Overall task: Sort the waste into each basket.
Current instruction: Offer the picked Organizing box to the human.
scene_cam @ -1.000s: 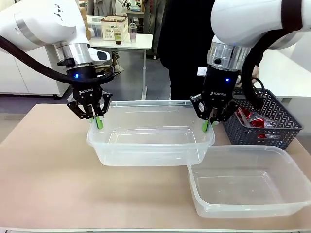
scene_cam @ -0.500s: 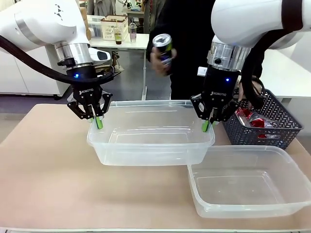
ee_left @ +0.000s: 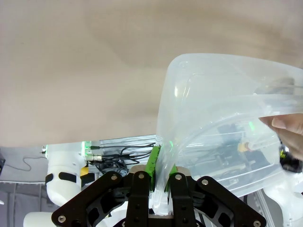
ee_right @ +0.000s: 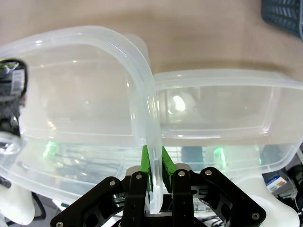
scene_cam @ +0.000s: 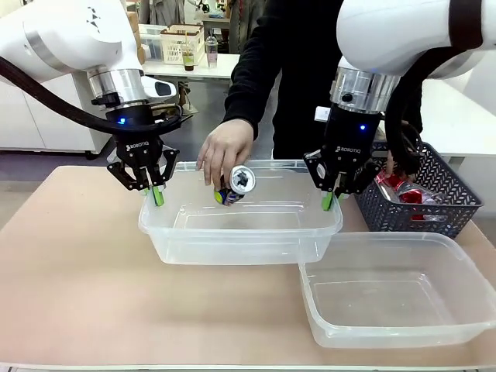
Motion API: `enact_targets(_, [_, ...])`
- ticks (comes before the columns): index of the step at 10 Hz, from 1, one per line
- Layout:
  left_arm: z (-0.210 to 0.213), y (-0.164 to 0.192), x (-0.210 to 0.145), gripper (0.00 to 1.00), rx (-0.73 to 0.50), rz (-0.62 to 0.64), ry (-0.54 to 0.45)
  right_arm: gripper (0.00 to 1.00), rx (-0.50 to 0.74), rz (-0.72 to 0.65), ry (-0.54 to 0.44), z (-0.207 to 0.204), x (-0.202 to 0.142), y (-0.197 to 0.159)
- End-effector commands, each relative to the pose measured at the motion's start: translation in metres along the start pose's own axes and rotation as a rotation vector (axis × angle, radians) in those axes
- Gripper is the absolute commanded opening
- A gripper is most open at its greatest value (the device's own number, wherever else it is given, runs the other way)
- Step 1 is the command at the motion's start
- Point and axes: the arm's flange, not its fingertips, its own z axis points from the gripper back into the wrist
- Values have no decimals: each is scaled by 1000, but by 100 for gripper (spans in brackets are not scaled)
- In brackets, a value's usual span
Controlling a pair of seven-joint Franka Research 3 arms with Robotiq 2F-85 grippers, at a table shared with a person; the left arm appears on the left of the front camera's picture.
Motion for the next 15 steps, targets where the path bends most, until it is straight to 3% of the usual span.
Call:
enact_targets(1, [2,0,-1,7,0,0,-5,10,2,1,-1,1,0,0])
enact_targets(15, [2,0,-1,7,0,0,-5,10,2,1,-1,1,0,0])
